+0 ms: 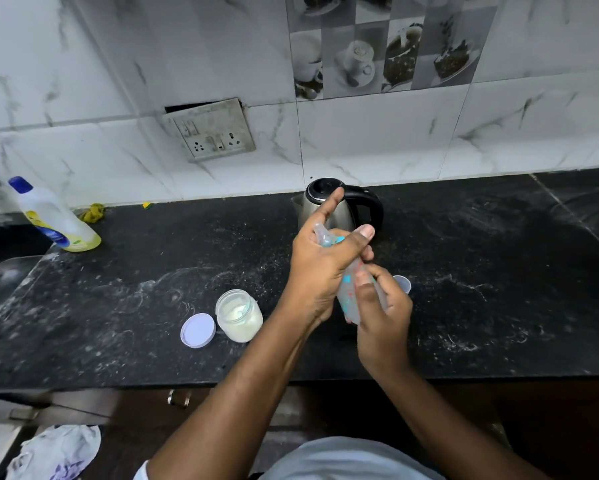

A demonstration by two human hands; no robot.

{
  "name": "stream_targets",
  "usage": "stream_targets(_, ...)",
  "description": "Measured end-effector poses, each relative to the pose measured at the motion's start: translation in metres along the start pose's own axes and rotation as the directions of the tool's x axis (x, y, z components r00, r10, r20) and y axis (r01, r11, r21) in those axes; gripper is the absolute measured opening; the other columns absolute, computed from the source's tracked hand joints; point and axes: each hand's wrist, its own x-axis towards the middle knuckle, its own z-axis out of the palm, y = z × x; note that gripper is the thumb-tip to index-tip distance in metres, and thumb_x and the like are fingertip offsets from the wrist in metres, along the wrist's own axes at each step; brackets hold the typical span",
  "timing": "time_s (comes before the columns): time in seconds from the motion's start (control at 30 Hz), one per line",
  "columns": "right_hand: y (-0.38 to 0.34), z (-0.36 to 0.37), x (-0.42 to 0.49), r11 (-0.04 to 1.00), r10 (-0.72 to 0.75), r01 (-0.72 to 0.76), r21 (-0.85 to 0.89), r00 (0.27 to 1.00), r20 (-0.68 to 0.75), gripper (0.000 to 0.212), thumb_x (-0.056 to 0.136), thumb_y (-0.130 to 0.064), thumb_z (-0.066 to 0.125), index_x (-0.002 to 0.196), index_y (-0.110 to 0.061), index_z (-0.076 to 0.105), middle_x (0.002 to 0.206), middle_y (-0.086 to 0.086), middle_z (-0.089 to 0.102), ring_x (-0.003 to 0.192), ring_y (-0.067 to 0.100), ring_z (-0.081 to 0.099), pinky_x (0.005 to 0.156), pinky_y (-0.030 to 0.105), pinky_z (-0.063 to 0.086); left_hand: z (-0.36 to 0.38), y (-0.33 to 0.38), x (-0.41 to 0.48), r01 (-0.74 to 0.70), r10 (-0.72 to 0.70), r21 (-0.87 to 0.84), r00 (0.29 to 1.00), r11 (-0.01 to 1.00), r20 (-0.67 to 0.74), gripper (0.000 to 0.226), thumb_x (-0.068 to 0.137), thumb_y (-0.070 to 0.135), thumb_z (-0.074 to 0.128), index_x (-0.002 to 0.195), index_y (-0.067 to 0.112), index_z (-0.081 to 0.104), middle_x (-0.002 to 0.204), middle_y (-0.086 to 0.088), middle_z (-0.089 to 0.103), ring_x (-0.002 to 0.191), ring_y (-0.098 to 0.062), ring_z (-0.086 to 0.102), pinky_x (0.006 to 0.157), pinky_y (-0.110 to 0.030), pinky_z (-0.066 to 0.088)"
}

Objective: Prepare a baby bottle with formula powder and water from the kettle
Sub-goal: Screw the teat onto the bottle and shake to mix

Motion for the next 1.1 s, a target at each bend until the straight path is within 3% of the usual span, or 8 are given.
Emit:
stream_targets(0.1,-0.012,0.008,0.002,0.965,0.192,-0.196,0.172,0.98,0.043,0.038,0.095,-0.048,0.061,0.084,-0.013,0.069,0.066,0.002,0.058,0.054,0.016,0.049,0.046,0.026,0.037,-0.005,0.004,0.002,0.035,-0.032,-0.042,0.997,0.999,0.064,0.071,0.097,-0.01,0.068,0.156,0.024,0.05,0.062,-0.005,0.065,0.063,-0.02,0.064,0.069,-0.031,0.059)
stream_targets(0.27,-0.019,0.007,0.011,0.718,0.536,-0.612,0.332,0.79,0.297,0.057,0.084,-0.066,0.067,0.104,-0.013,0.07,0.066,0.014,0.057,0.037,0.013,0.043,0.035,0.015,0.024,-0.012,0.007,0.001,0.015,-0.011,-0.03,0.991,0.999,0.13,0.066,0.087,0.002,0.073,0.146,0.028,0.057,0.059,0.003,0.067,0.064,-0.017,0.068,0.069,-0.03,0.059)
stream_targets(0.6,-0.012,-0.005,0.021,0.45,0.642,-0.839,0.305,0.542,0.543,0.047,0.086,-0.051,0.049,0.073,-0.013,0.072,0.059,0.01,0.053,0.028,0.01,0.035,0.035,0.012,0.019,-0.015,0.001,0.006,-0.054,0.029,0.107,0.975,0.993,0.219,0.064,0.087,0.003,0.078,0.144,0.024,0.061,0.061,0.002,0.067,0.062,-0.013,0.067,0.089,-0.044,0.055)
stream_targets(0.77,0.006,-0.014,0.021,0.381,0.647,-0.852,0.358,0.523,0.556,0.044,0.083,-0.05,0.053,0.078,-0.011,0.072,0.055,0.006,0.055,0.026,0.01,0.036,0.033,0.012,0.022,-0.033,-0.029,-0.009,-0.002,-0.042,0.193,0.974,0.981,0.223,0.094,0.081,0.028,0.081,0.163,0.022,0.035,0.126,-0.007,0.076,0.111,-0.02,0.072,0.097,-0.034,0.058)
stream_targets(0.83,0.018,-0.015,0.022,0.424,0.646,-0.855,0.298,0.516,0.563,0.043,0.09,-0.048,0.051,0.084,-0.016,0.077,0.058,0.004,0.061,0.029,0.011,0.044,0.034,0.014,0.025,-0.038,-0.045,-0.025,0.073,-0.109,0.232,0.984,0.97,0.144,0.079,0.078,0.038,0.082,0.15,0.019,0.055,0.132,0.0,0.073,0.117,-0.02,0.069,0.091,-0.031,0.059)
stream_targets(0.93,0.038,-0.027,0.032,0.732,0.675,-0.554,-0.397,0.671,0.306,0.042,0.102,-0.051,0.039,0.088,-0.031,0.072,0.065,0.003,0.07,0.044,0.018,0.059,0.038,0.031,0.043,-0.05,-0.063,-0.029,0.089,-0.089,0.296,0.996,0.951,-0.015,0.054,0.078,0.038,0.087,0.122,0.013,0.073,0.129,0.0,0.078,0.112,-0.013,0.075,0.091,-0.026,0.058)
stream_targets(1.0,0.058,-0.052,0.048,0.557,0.437,-0.153,-0.816,0.89,0.131,0.023,0.1,-0.043,0.053,0.091,-0.025,0.064,0.079,0.003,0.073,0.073,0.026,0.071,0.064,0.045,0.057,-0.059,-0.07,-0.02,0.096,-0.069,0.37,0.994,0.924,-0.085,0.044,0.076,0.036,0.092,0.107,0.012,0.073,0.108,0.003,0.082,0.092,-0.007,0.074,0.082,-0.022,0.056)
stream_targets(1.1,0.085,-0.098,0.079,0.295,0.153,-0.02,-0.955,0.988,0.027,0.034,0.095,-0.035,0.07,0.124,-0.02,0.06,0.126,0.007,0.066,0.118,0.034,0.057,0.094,0.049,0.049,-0.066,-0.083,-0.012,0.184,-0.131,0.405,0.979,0.896,-0.155,0.063,0.069,0.047,0.095,0.104,0.003,0.068,0.091,-0.001,0.074,0.083,-0.011,0.067,0.078,-0.03,0.055)
